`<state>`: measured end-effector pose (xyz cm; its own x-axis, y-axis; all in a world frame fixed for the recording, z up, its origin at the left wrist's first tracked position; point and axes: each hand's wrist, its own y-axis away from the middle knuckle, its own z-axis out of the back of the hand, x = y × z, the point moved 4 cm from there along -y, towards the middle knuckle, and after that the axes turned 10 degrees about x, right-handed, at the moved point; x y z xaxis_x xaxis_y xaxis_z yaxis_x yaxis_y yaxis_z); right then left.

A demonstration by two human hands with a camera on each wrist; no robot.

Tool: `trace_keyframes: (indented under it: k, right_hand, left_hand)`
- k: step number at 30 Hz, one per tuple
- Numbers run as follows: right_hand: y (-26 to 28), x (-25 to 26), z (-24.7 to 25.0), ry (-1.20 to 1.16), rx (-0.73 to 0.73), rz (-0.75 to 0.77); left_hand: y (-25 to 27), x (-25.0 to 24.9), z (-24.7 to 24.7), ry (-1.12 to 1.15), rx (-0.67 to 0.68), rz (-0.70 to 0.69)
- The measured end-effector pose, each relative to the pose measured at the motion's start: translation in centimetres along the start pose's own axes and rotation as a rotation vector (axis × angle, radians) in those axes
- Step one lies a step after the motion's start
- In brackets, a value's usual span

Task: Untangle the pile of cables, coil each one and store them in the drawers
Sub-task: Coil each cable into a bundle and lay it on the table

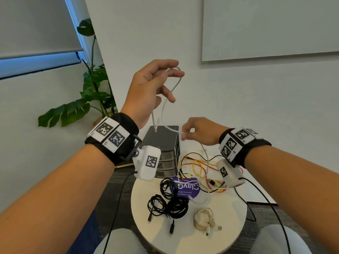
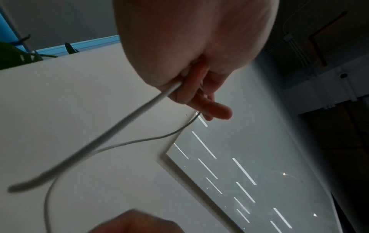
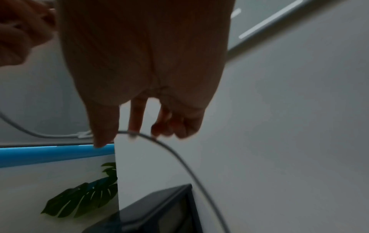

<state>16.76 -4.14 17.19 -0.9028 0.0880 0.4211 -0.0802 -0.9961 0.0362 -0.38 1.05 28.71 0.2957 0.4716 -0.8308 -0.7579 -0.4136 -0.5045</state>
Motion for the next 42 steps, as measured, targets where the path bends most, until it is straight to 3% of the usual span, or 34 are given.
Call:
trace_keyframes:
  k: [5,6,8,11,13,16,20,23,27,32,35,38,40,42]
  right_hand:
    - [0.0,-0.9,3.3,-0.051,-0.178,-0.207]
    - [0.1,-0.6,3.8,-0.155,-0.202,-0.183]
    - [0.7,1.6,5.1,-0.467,-0.281,0.019]
    - [1.1,5.0,6.7,-0.602,-0.263,0.284]
    - [1.1,6.4,7.1,-0.557,-0.207,0.319]
    - [1.1,6.8,7.4,-0.441,-0.179,0.238]
    - [2.0,6.0,9.9,-0.194,-0.427,0.151]
    - [2.9,4.4,11.8,-0.143,-0.557,0.066]
    - [2.8,2.9,9.5,0.015,-0.285,-0.061]
    - [3.3,4.9,4.0,-0.021,0.184,-0.031]
    - [4.0,7.6,3.8,-0.03,0.34,0.05]
    - [4.3,10.0,6.1,-0.103,0.292,0.166]
    - [4.3,10.7,8.1,-0.122,0.158,0.236]
    - [4.3,10.5,9.8,-0.149,0.013,0.283]
  left_hand:
    - [0.3,0.3,0.5,0.01,0.03,0.04]
    - [0.3,0.5,0.6,0.004,0.035,0.054]
    - [0.2,1.0,0.4,-0.009,0.052,0.079]
    - [0.0,1.5,-0.2,-0.014,0.045,0.118]
    - [-0.2,1.7,-0.2,-0.009,0.008,0.13]
    - [-0.3,2.2,0.3,0.019,-0.037,0.144]
    - [0.8,4.2,1.0,0.015,0.0,0.284]
    - [1.9,5.4,0.9,0.233,0.174,0.365]
    - [1.6,4.2,0.6,0.546,0.213,0.246]
    - [0.6,3.2,0.7,0.489,-0.075,0.135]
    - [0.5,4.4,0.6,0.435,-0.177,0.157]
    - [0.5,4.9,0.5,0.126,-0.128,0.207]
    - [0.8,4.3,0.3,-0.155,-0.049,0.204]
    - [1.2,3.6,0.2,-0.212,0.022,0.177]
